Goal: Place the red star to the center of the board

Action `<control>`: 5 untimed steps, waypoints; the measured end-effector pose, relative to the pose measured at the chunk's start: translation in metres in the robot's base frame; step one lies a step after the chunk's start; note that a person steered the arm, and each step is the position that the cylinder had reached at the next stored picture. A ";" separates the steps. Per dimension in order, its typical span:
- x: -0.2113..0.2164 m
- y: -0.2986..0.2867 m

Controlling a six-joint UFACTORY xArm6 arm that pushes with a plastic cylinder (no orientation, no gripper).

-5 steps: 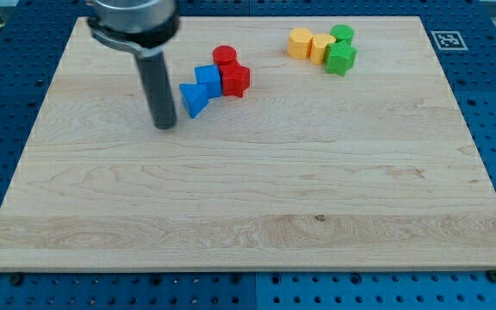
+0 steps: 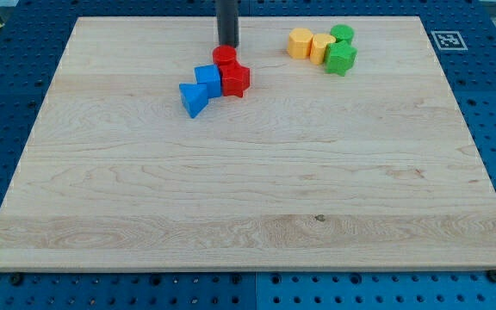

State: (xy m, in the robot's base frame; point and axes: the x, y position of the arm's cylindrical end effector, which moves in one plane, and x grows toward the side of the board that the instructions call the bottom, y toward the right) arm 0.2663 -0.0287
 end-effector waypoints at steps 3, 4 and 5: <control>0.056 -0.008; 0.070 -0.025; 0.096 -0.025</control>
State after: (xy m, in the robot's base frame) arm 0.3618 -0.0542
